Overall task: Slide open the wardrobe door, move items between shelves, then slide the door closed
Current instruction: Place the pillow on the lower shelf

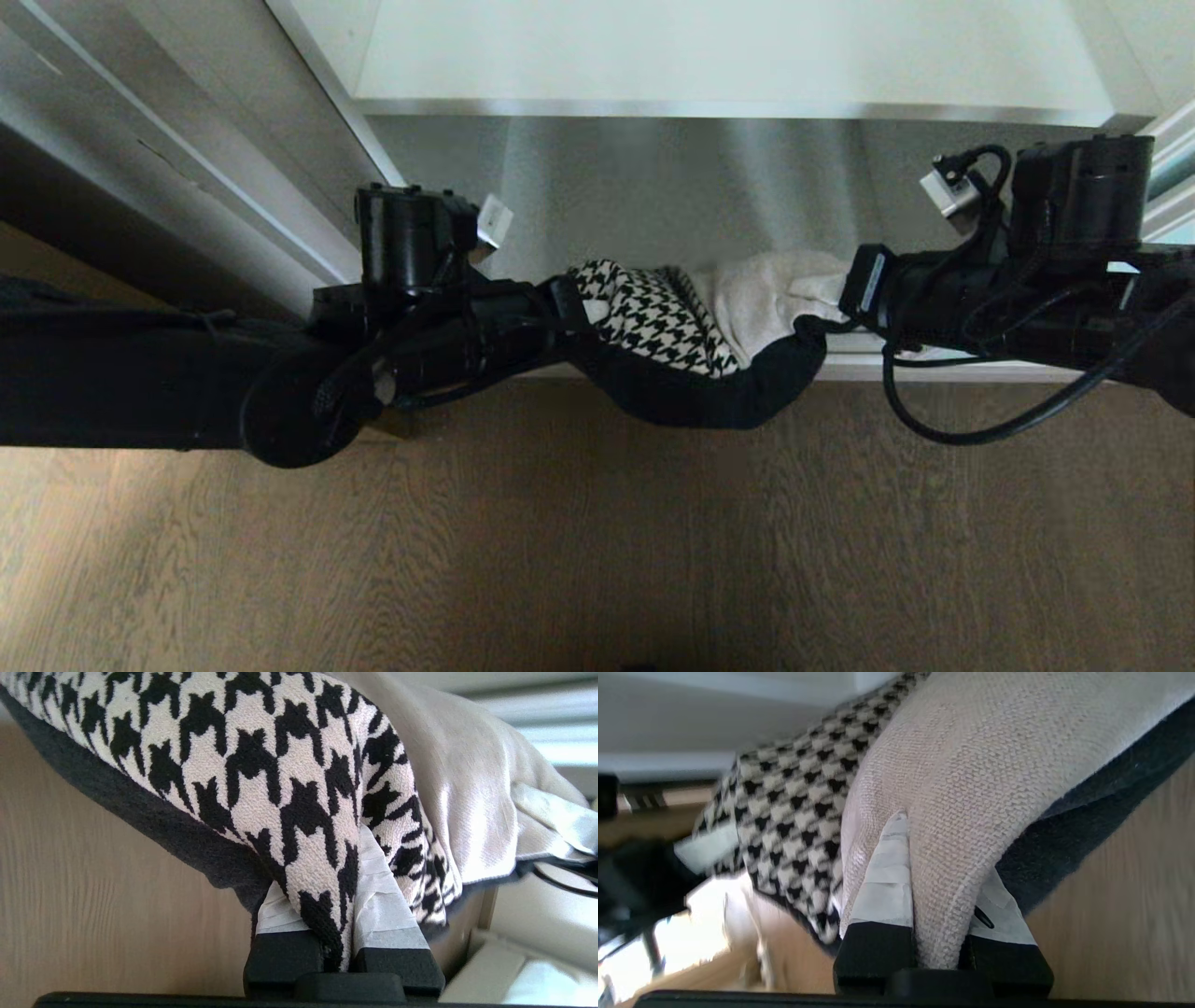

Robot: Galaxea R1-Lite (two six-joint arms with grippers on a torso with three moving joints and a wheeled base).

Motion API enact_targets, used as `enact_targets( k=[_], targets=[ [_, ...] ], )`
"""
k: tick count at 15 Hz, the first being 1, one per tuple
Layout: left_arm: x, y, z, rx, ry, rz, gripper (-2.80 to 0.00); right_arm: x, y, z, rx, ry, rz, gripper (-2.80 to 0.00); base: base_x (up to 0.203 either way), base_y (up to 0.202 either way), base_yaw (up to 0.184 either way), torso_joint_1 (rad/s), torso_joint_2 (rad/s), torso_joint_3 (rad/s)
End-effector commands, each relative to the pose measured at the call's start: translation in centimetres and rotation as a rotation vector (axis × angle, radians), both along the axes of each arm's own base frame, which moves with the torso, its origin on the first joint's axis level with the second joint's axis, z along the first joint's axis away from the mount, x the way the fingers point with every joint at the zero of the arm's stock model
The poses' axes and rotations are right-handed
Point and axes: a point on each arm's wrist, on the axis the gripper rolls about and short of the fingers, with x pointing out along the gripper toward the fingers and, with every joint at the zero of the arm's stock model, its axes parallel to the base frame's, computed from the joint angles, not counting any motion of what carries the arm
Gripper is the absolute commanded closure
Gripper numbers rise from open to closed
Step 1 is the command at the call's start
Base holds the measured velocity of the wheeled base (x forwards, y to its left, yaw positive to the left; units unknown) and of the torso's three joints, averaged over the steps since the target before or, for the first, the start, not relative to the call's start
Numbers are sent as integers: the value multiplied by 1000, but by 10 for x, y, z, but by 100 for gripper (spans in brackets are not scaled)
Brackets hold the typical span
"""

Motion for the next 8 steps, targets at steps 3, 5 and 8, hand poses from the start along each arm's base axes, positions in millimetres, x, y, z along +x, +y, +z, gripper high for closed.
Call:
enact_targets(
  k=[3,5,8],
  targets=[
    [32,-4,-21,-13,-33,27,0,35,7,-29,3,-10,-17,0,0,0,0,0,0,0],
    [51,-7,-60,17,19,43,0,62,9,-68,-16,43,-42,0,0,0,0,0,0,0],
    [78,-9,-125,77,131,68,0,96,5,-128,-50,135,-88,0,0,0,0,0,0,0]
  ],
)
